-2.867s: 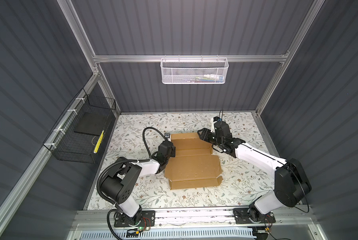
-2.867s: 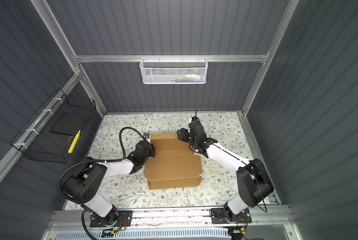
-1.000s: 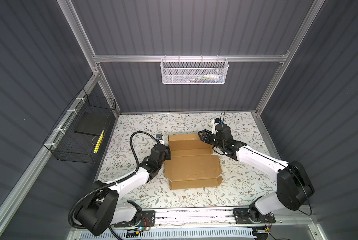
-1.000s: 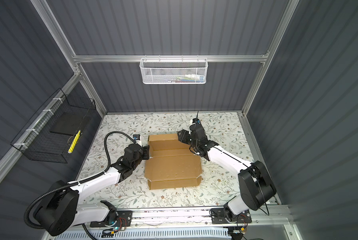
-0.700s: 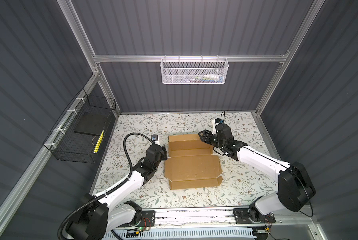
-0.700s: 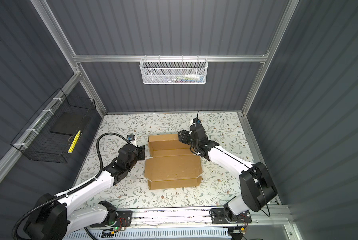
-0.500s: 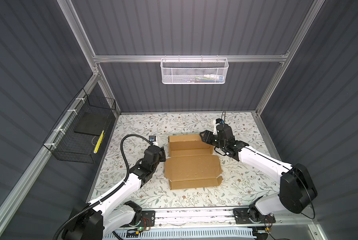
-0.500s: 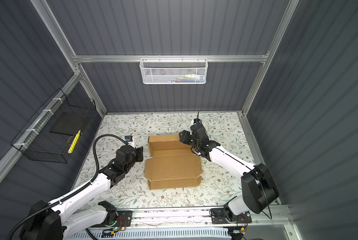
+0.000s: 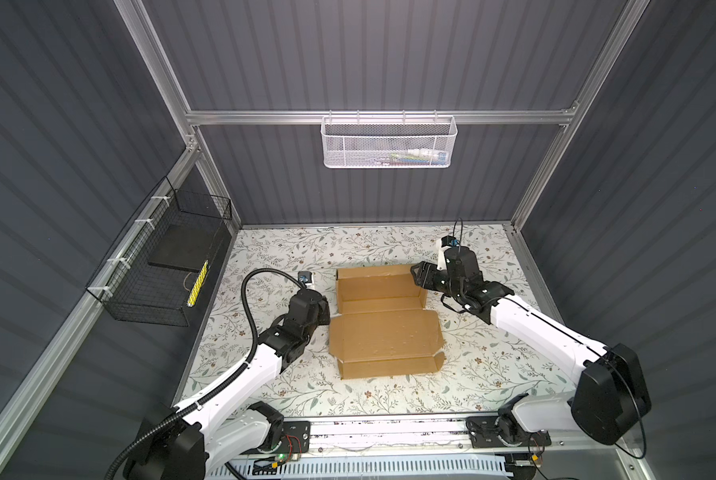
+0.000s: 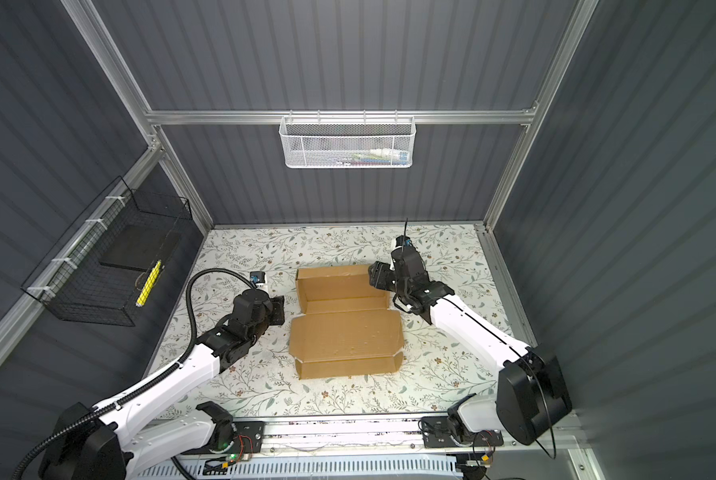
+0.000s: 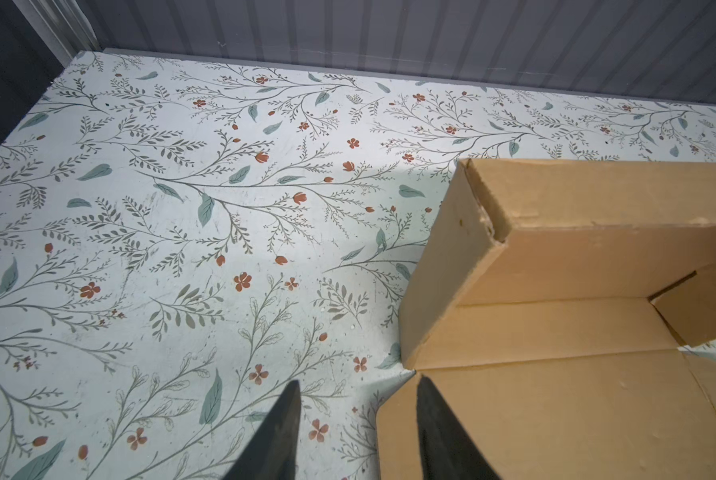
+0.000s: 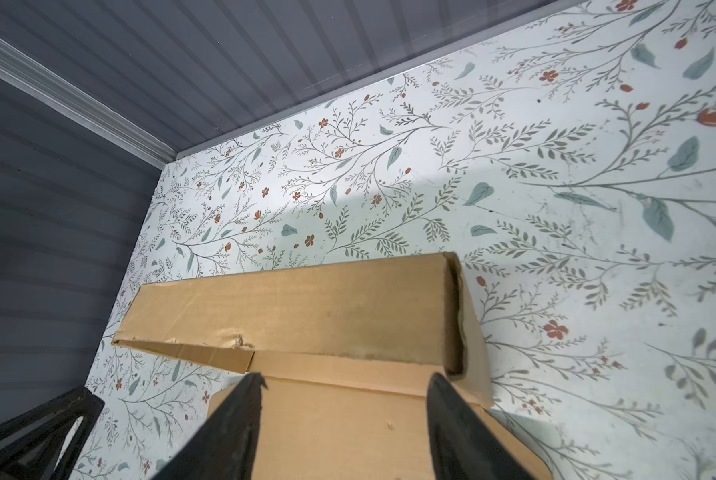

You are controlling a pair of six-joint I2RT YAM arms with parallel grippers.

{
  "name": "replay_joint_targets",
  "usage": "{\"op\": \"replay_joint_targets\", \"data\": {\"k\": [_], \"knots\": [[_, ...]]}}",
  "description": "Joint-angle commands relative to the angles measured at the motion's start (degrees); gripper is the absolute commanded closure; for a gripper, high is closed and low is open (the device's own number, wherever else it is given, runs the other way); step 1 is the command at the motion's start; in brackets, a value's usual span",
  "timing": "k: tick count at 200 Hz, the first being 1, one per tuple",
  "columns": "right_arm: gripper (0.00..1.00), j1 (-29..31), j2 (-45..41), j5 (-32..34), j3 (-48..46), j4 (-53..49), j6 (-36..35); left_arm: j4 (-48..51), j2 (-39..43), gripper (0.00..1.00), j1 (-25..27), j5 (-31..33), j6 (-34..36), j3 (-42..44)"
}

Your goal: Fold the paper box

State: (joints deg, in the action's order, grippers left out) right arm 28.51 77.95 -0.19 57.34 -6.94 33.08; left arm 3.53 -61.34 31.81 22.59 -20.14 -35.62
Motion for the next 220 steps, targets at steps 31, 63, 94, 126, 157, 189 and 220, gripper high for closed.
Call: {"op": "replay_joint_targets", "data": {"k": [31,63,94,126,157,189,220], "knots": [[0.36,-0.2,-7.0,2.8,-1.6,-5.5,-6.2,0.5,-2.8,0.54,-0.3,-0.3,1.7,-4.0],[0.36,-0.1,-10.0,5.4,-3.4,-8.4,-10.0,0.4,-4.4,0.55,-0.3,-1.3,2.4,-5.2],[0.37,0.0,-13.0,6.0,-7.2,-8.3,-12.2,-0.3,-5.9,0.55,-0.3,-1.5,3.1,-5.8],[0.38,0.4,-15.6,7.8,-13.5,-4.5,-13.6,-2.0,-9.2,0.56,-0.3,-1.9,5.0,-6.7],[0.38,0.7,-16.0,10.7,-18.1,-0.4,-13.3,-5.2,-14.0,0.56,-0.8,-2.2,6.6,-7.0],[0.38,0.7,-15.7,12.0,-20.8,2.0,-12.5,-8.5,-19.0,0.57,-1.7,-4.3,6.8,-8.1],[0.38,0.6,-14.2,11.8,-20.9,2.6,-12.0,-10.7,-24.1,0.61,-2.1,-5.4,7.1,-9.8]]}}
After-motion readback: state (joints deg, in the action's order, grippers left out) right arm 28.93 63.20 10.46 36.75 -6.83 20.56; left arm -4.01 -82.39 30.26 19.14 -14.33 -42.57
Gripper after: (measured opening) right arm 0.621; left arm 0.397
